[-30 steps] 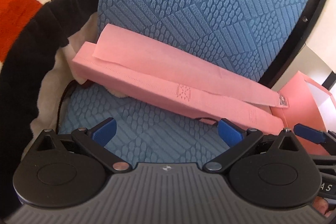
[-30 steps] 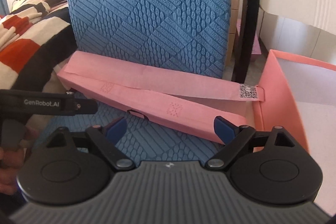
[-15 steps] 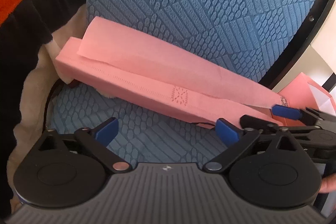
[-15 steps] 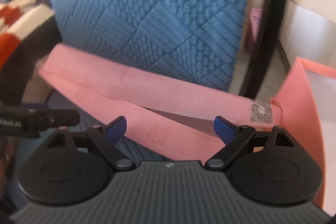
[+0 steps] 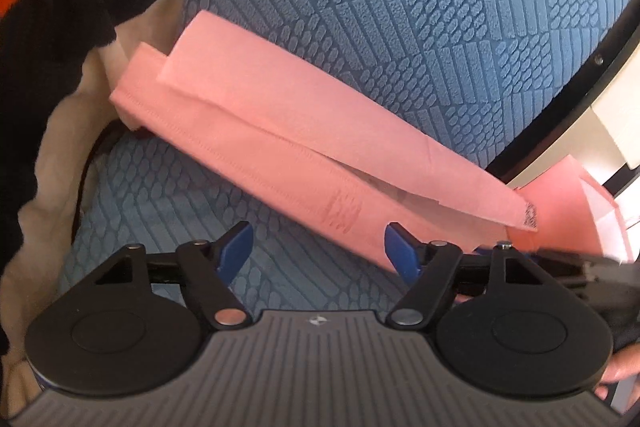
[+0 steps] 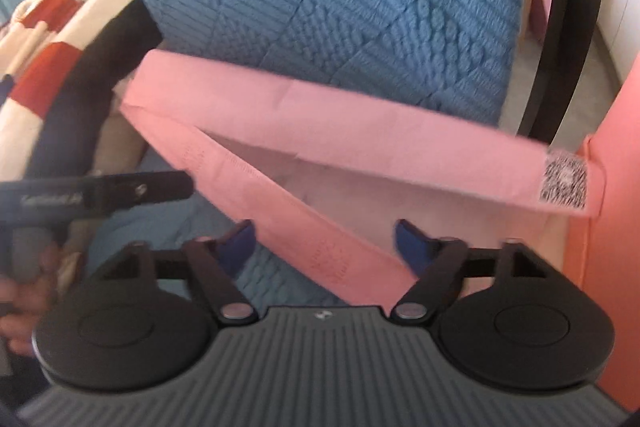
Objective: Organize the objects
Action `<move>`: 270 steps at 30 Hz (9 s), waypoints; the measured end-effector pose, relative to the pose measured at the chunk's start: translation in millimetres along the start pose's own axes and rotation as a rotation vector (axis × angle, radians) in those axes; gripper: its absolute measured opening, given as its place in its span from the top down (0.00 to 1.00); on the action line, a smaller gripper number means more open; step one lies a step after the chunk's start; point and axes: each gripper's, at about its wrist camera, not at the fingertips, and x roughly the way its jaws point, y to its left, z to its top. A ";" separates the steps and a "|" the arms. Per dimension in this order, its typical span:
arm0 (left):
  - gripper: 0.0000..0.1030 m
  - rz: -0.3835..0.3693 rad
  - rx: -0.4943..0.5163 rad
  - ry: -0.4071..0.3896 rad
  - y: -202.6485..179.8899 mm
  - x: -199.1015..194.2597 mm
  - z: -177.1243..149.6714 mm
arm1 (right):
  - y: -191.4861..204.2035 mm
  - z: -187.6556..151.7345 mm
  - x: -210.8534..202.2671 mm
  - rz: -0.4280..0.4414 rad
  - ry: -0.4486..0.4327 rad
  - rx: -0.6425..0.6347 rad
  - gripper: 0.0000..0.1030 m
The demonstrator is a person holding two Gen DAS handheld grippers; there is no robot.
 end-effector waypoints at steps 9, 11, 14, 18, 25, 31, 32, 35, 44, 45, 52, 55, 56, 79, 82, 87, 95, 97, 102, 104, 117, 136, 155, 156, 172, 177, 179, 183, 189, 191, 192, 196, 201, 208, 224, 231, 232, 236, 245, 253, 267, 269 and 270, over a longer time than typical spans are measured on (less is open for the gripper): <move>0.28 -0.091 -0.057 0.034 3.9 2.0 -5.3 | 18.4 -16.6 2.5 0.047 0.045 -0.044 0.78; 0.28 -0.118 -0.086 0.039 6.7 2.6 -5.8 | 31.1 -20.1 5.9 0.012 0.040 -0.109 0.83; 0.28 -0.133 -0.126 0.041 11.0 3.9 -4.4 | 44.6 -23.2 3.2 0.021 0.022 -0.161 0.88; 0.28 -0.112 -0.154 0.038 15.6 6.2 -2.7 | 57.8 -29.2 -2.9 0.009 0.001 -0.214 0.91; 0.36 -0.062 -0.227 0.028 32.9 6.4 -0.4 | 74.7 -56.4 -16.7 -0.033 -0.001 -0.330 0.94; 0.60 0.016 -0.274 0.023 43.6 7.7 -1.6 | 84.4 -77.4 -25.5 -0.083 -0.002 -0.392 0.94; 0.65 0.025 -0.287 0.024 45.8 7.4 -2.9 | 83.8 -79.1 -26.4 -0.086 -0.004 -0.386 0.94; 0.81 0.019 -0.305 0.009 48.0 2.4 -6.7 | 81.2 -82.9 -26.9 -0.110 -0.009 -0.345 0.93; 0.88 -0.027 -0.296 -0.052 46.3 -25.9 -21.7 | 79.1 -95.6 -68.4 -0.098 -0.162 -0.009 0.78; 0.88 -0.029 -0.295 -0.052 46.2 -29.4 -24.8 | 78.3 -97.3 -73.8 -0.086 -0.179 0.048 0.73; 0.88 -0.055 -0.313 -0.025 45.1 -35.5 -33.2 | 79.0 -112.9 -92.0 0.051 -0.260 0.466 0.59; 0.88 -0.057 -0.294 -0.019 42.2 -34.7 -33.6 | 83.1 -116.5 -85.3 0.057 -0.265 0.624 0.54; 0.88 -0.059 -0.298 -0.015 43.0 -34.0 -34.1 | 84.1 -117.7 -81.2 0.054 -0.259 0.681 0.51; 0.91 -0.098 -0.322 -0.025 51.1 -64.8 -51.7 | 81.4 -91.1 -31.5 -0.117 -0.269 0.860 0.87; 0.91 -0.120 -0.330 -0.045 51.5 -79.0 -59.4 | 88.4 -80.5 -41.5 -0.121 -0.290 0.765 0.90; 0.91 -0.181 -0.350 -0.070 51.9 -99.7 -72.1 | 100.6 -59.8 -59.7 -0.113 -0.325 0.600 0.92; 0.91 -0.231 -0.346 -0.067 36.2 -113.9 -91.1 | 103.0 -35.4 -81.0 -0.075 -0.316 0.373 0.92; 0.90 -0.236 -0.330 -0.055 30.7 -111.2 -93.9 | 95.6 -33.5 -80.0 -0.089 -0.301 0.358 0.92; 0.85 -0.235 -0.260 0.016 13.1 -97.0 -101.7 | 73.5 -38.4 -62.9 -0.151 -0.244 0.315 0.92; 0.83 -0.261 -0.230 0.053 10.4 -95.9 -104.8 | 63.2 -42.8 -55.0 -0.168 -0.211 0.321 0.92; 0.82 -0.223 -0.042 0.016 -8.7 -155.6 -126.1 | 26.8 -63.3 -36.7 -0.189 -0.159 0.314 0.92; 0.82 -0.135 0.080 -0.017 -16.6 -175.7 -121.7 | 11.4 -73.1 -25.2 -0.200 -0.092 0.326 0.92; 0.82 -0.069 0.301 0.170 -65.9 -31.8 -132.2 | 4.4 -72.3 -24.3 -0.166 -0.088 0.373 0.89; 0.82 -0.058 0.295 0.171 -63.8 -30.0 -132.0 | 4.7 -72.5 -25.3 -0.161 -0.092 0.377 0.89; 0.82 0.008 0.085 0.114 -30.8 -32.3 -117.5 | 25.9 -101.5 -99.2 -0.300 -0.329 0.382 0.70; 0.82 -0.010 -0.007 0.082 -15.8 -37.6 -108.0 | 47.4 -90.7 -94.2 -0.317 -0.393 0.214 0.75; 0.82 -0.006 -0.034 0.068 -10.1 -39.6 -105.2 | 53.2 -86.3 -81.2 -0.266 -0.358 0.181 0.78; 0.82 -0.031 -0.083 0.056 -2.0 -44.4 -102.3 | 52.8 -77.4 -40.5 -0.122 -0.219 0.198 0.79; 0.82 -0.032 -0.078 0.035 0.2 -47.0 -105.4 | 50.8 -68.4 -0.8 -0.086 -0.135 0.205 0.79; 0.82 -0.029 -0.059 0.030 -2.8 -47.5 -106.8 | 48.8 -68.1 5.2 -0.092 -0.122 0.213 0.79; 0.82 -0.026 -0.049 0.028 -4.0 -47.8 -107.3 | 49.1 -69.5 5.4 -0.097 -0.120 0.208 0.79; 0.82 -0.018 -0.041 0.029 -5.3 -46.9 -108.5 | 50.4 -65.9 2.7 -0.045 -0.154 0.217 0.79; 0.82 -0.030 -0.003 0.020 -12.3 -49.2 -108.4 | 57.2 -55.9 0.9 0.013 -0.203 0.215 0.79; 0.82 0.019 0.064 0.053 -25.2 -28.0 -108.3 | 60.5 -44.9 -3.3 0.083 -0.251 0.227 0.79; 0.82 0.097 -0.146 -0.075 12.3 -17.1 -51.6 | 50.0 -77.4 -69.9 -0.241 -0.333 0.276 0.71; 0.82 0.116 -0.190 -0.083 21.8 -13.8 -42.4 | 35.4 -103.6 -76.6 -0.337 -0.304 0.390 0.50; 0.82 0.120 -0.192 -0.086 22.8 -12.3 -41.7 | 34.2 -104.8 -73.3 -0.353 -0.290 0.399 0.50; 0.82 0.125 -0.236 -0.071 29.7 -3.5 -36.5 | 27.5 -110.3 -63.4 -0.336 -0.277 0.455 0.50; 0.82 0.137 -0.243 -0.062 32.2 18.4 -13.9 | 10.2 -105.6 -38.1 -0.346 -0.265 0.558 0.80; 0.82 0.173 -0.207 -0.062 30.3 23.4 -8.4 | 16.5 -92.6 -26.7 -0.380 -0.267 0.421 0.97; 0.82 0.206 -0.230 -0.063 38.5 -2.4 -37.2 | 33.9 -62.3 -58.6 -0.393 -0.333 0.094 0.97; 0.82 0.193 -0.232 -0.058 37.6 -4.5 -39.8 | 30.4 -52.8 -60.9 -0.389 -0.336 0.069 0.97; 0.82 0.187 -0.228 -0.055 36.2 -5.7 -41.4 | 26.8 -48.1 -60.2 -0.391 -0.334 0.067 0.97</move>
